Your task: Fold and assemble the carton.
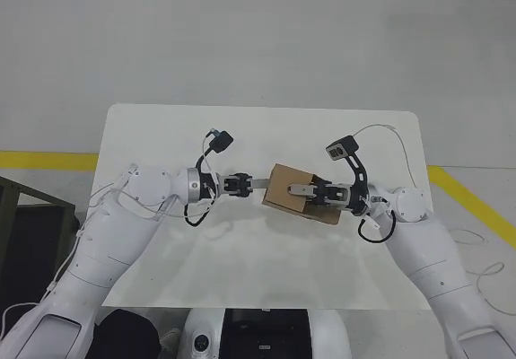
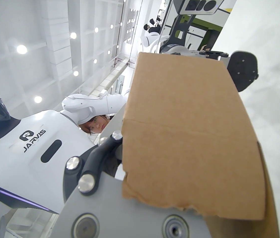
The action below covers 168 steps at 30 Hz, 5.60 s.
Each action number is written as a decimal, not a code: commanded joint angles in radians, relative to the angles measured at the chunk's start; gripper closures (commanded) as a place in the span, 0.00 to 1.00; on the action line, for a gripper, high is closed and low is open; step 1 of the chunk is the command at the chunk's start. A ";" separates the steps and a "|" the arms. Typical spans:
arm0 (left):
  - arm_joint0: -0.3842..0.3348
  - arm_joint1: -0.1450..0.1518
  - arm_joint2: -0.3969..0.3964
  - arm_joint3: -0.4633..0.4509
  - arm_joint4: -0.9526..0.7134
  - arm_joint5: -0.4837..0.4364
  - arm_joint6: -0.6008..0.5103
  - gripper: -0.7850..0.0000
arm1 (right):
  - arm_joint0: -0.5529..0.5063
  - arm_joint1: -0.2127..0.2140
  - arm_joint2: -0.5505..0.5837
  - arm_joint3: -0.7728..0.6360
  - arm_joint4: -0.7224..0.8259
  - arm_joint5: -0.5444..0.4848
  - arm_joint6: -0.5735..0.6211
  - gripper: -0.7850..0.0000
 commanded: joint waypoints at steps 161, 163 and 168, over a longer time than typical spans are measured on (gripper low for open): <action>0.099 0.033 -0.099 0.009 -0.027 -0.158 0.092 0.00 | 0.082 0.001 -0.023 0.035 -0.060 0.147 0.102 1.00; 0.116 0.035 -0.113 0.004 -0.065 -0.162 0.087 0.00 | 0.080 0.003 -0.016 0.026 -0.068 0.154 0.096 1.00; 0.150 0.041 -0.129 -0.008 -0.079 -0.159 0.071 0.00 | 0.088 0.003 -0.010 0.036 -0.033 0.163 0.125 1.00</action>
